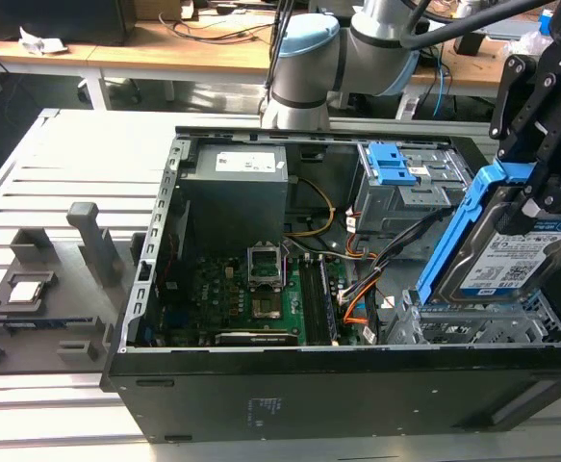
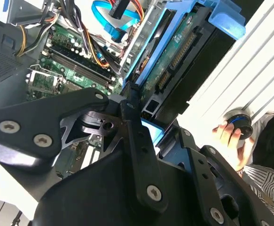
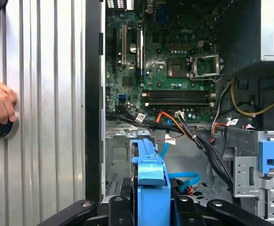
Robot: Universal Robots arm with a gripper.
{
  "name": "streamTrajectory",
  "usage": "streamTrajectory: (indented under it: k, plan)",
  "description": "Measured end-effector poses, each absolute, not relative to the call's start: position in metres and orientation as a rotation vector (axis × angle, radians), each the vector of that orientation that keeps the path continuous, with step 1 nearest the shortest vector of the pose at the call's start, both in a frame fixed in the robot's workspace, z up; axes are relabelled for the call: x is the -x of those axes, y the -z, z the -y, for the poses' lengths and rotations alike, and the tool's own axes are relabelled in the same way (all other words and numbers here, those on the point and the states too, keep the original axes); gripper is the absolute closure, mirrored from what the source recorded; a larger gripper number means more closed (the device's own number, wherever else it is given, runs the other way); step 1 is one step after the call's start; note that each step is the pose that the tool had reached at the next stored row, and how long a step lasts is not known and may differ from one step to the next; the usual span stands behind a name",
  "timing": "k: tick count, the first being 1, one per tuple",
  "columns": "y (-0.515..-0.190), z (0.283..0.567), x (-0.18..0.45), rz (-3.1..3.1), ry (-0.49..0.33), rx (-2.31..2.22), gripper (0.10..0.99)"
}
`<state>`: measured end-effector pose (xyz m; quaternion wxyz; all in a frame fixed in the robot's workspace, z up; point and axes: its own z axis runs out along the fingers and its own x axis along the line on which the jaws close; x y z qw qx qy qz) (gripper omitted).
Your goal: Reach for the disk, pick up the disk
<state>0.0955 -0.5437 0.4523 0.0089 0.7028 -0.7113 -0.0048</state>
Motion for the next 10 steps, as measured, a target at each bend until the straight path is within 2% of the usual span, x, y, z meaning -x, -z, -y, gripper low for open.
streamTrajectory:
  k: [10]
  plan:
    - [-0.4519,0.5385,-0.0958,2.222,0.015,-2.196,0.722]
